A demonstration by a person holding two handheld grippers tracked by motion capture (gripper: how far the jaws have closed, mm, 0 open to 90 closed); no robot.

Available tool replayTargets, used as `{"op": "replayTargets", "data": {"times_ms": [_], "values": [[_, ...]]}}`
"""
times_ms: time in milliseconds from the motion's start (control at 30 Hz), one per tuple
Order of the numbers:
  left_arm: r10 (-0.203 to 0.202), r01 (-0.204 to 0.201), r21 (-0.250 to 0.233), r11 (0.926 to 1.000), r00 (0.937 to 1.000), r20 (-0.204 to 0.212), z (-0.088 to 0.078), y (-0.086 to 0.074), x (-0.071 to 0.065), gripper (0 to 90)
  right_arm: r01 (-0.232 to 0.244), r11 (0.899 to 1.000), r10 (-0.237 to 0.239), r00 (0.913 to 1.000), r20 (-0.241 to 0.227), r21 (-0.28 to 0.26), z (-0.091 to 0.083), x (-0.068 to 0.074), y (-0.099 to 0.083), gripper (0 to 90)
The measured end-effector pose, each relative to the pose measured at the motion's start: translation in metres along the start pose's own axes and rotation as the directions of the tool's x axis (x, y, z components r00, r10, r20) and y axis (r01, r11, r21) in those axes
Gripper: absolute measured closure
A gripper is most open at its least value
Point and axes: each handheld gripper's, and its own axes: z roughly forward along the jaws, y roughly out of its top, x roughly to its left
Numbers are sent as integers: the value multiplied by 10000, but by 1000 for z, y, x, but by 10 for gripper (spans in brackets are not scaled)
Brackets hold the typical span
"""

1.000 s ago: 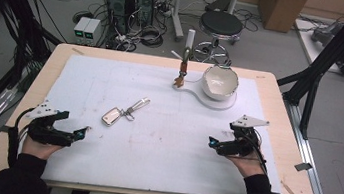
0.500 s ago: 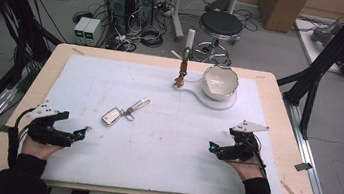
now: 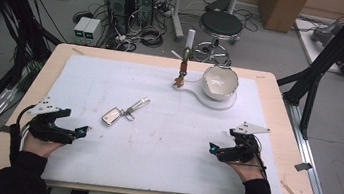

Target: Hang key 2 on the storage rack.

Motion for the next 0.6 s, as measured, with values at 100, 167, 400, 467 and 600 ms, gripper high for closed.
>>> {"op": "replayTargets", "data": {"times_ms": [100,167,400,467,600], "values": [[80,-81,122,9999,10000,20,1,4,-1,17,42,10000,-42,10000,-24,-31,0,0,1,8],[145,-145,176,9997,9999,25,3,9,-2,17,77,10000,-77,10000,-28,-41,1,0,0,8],[412,-415,595,9974,9991,49,14,21,-4,17,238,9997,-238,9997,-101,-10,2,1,0,8],[511,-515,729,9960,9987,79,17,25,-4,17,221,9998,-221,9997,-119,0,2,2,0,8],[629,-642,1053,9924,9979,156,24,35,-3,17,332,9994,-332,9994,-117,12,2,2,0,8]]}}
